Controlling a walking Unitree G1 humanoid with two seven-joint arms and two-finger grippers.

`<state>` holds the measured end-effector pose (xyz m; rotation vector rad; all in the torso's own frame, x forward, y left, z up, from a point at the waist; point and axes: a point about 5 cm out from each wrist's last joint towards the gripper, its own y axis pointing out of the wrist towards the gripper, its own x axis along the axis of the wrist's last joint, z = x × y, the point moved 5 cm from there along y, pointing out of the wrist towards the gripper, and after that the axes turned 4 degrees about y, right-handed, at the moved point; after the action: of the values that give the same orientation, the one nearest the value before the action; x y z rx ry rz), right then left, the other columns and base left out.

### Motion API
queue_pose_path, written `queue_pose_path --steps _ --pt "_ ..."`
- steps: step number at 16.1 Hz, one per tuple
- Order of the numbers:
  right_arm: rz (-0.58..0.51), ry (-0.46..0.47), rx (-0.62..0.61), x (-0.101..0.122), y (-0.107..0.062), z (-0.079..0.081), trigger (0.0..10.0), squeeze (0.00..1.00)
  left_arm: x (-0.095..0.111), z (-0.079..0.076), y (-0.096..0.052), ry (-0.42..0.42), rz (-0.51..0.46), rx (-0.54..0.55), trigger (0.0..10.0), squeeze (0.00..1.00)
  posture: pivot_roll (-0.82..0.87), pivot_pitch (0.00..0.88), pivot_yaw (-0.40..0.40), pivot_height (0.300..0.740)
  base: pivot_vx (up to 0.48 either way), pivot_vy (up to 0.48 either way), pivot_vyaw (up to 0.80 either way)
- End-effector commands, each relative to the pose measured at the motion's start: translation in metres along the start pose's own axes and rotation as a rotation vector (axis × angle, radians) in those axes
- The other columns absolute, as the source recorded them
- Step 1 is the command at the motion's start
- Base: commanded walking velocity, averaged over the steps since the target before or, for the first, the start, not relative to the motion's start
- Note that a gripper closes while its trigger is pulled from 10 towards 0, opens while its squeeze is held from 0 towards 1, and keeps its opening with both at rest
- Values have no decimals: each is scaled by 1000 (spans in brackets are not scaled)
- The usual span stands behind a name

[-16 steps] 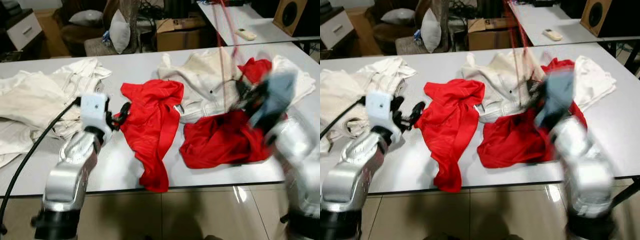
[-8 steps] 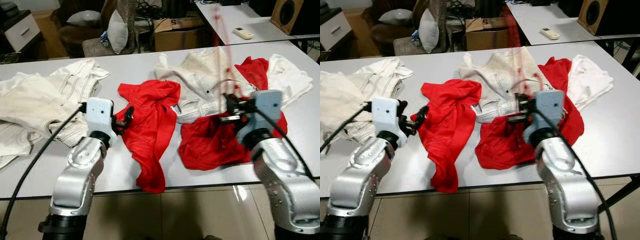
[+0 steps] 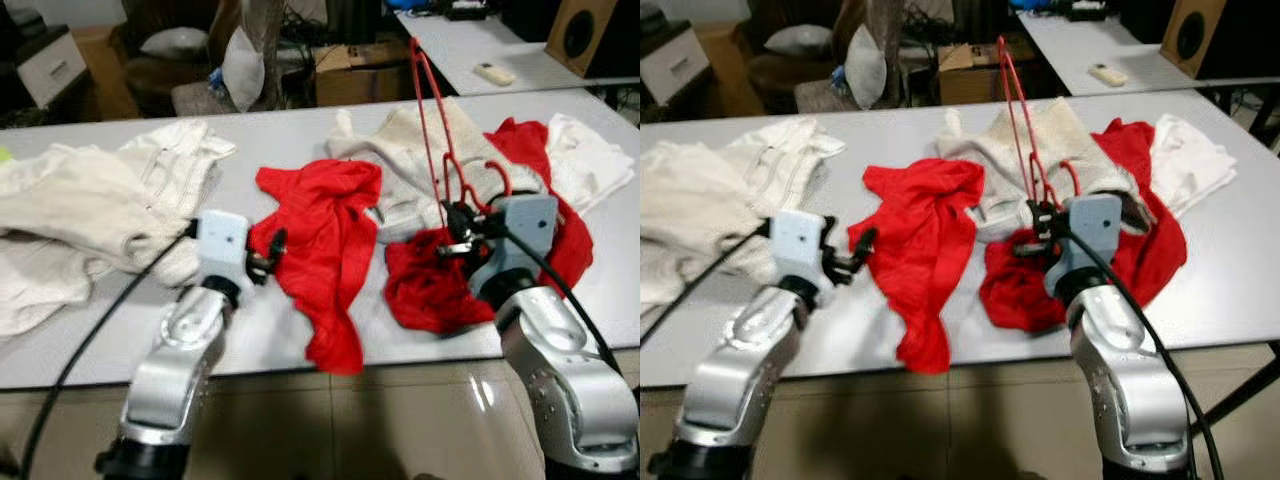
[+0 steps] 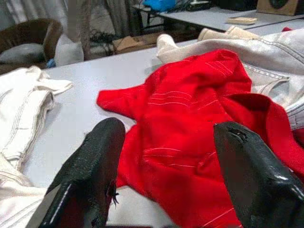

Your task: Hang hanger

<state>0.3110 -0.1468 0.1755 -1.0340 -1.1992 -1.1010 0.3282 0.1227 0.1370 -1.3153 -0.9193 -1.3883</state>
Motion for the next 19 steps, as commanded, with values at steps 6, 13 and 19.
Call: queue_pose_path --steps 6,13,19 --pt "37 -7 37 -11 -1 9 10000 0 6 12 6 12 -15 39 10000 0 -120 0 101 740 0 339 0" --pt "71 -45 43 -19 -1 10 10000 0 -3 14 8 30 11 56 10000 0 -124 0 101 740 0 348 0" --pt "50 -261 73 -4 1 11 10000 0 3 11 8 30 -9 41 10000 0 -123 0 96 740 0 364 0"
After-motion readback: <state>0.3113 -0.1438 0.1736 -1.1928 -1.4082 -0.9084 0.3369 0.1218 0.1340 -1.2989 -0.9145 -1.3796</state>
